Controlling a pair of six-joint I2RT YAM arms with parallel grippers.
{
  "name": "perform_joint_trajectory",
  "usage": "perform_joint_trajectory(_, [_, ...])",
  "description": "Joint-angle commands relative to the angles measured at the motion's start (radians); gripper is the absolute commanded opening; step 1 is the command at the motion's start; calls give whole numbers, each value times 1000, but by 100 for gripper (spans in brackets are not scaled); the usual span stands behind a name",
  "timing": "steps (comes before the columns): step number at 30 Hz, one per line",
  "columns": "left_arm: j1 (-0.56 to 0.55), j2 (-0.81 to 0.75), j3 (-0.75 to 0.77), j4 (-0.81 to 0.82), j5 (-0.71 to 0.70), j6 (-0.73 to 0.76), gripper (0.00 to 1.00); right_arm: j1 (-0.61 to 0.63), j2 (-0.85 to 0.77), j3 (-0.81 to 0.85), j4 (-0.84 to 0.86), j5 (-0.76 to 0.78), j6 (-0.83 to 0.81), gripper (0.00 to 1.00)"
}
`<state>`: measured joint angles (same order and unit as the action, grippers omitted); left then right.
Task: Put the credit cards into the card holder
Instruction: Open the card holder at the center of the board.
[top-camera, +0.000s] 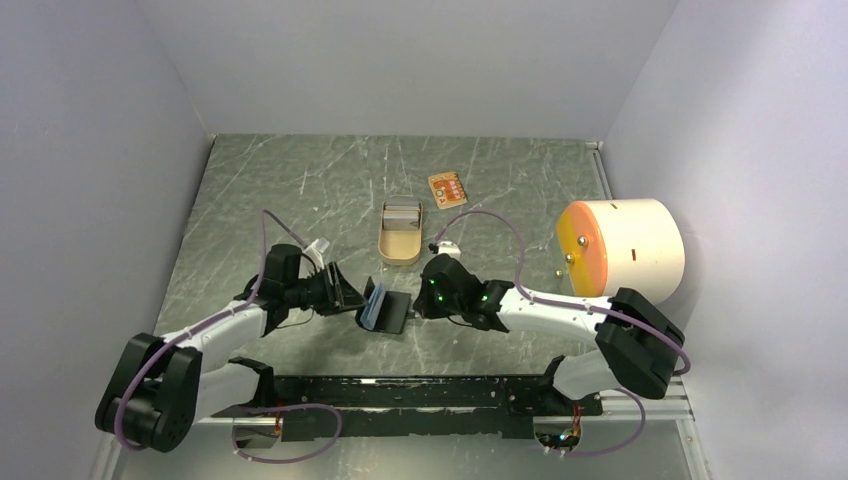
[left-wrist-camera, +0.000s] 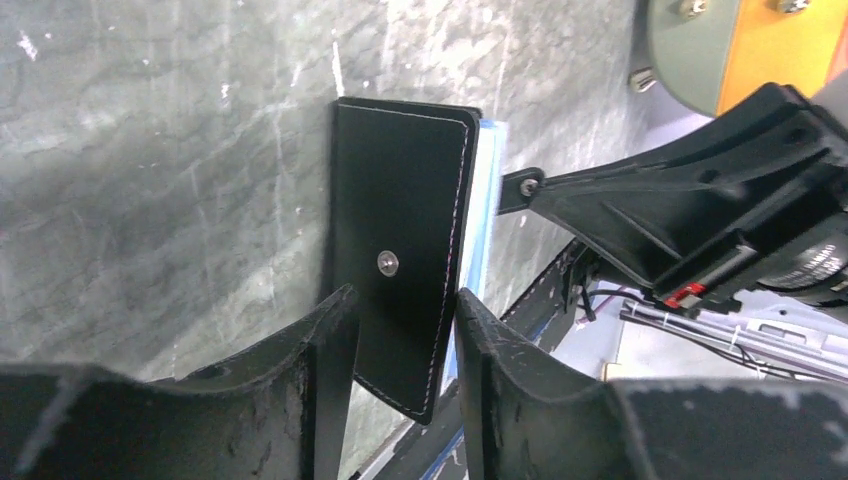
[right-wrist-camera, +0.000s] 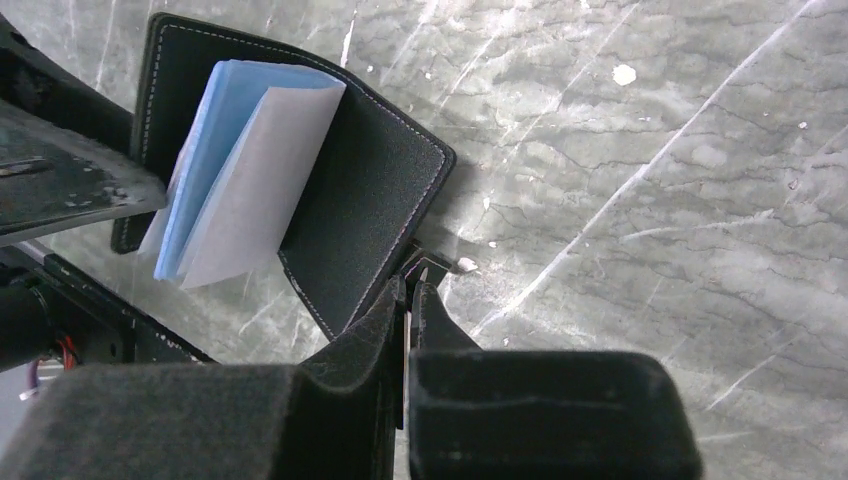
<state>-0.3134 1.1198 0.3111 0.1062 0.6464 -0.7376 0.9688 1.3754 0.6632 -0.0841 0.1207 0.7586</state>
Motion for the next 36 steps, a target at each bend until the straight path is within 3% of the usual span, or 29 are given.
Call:
perform_joint_trajectory(1, [-16, 59, 13, 7, -52, 65, 42, -7, -2, 4, 13, 3, -16, 0])
perform_joint_trajectory(6, [-25, 116, 30, -8, -81, 82, 34, -12, -17, -6, 17, -3, -18, 0])
perform_joint_trajectory(12, [-25, 47, 34, -34, -78, 44, 50, -13, -62, 7, 19, -34, -23, 0])
perform_joint_trajectory(16, [-25, -28, 13, 29, -8, -44, 57, -13, -54, 44, -9, -40, -50, 0])
perform_joint_trajectory(21, [-26, -88, 36, -18, -28, -42, 64, -14, -40, 101, -41, -58, -73, 0])
perform_joint_trajectory(29, [-26, 15, 8, 89, 63, -34, 69, -14, -29, 127, -23, -98, -62, 0])
perform_joint_trajectory(36, [-26, -23, -16, 160, 82, -62, 71, -15, -48, 154, 15, -149, -43, 0])
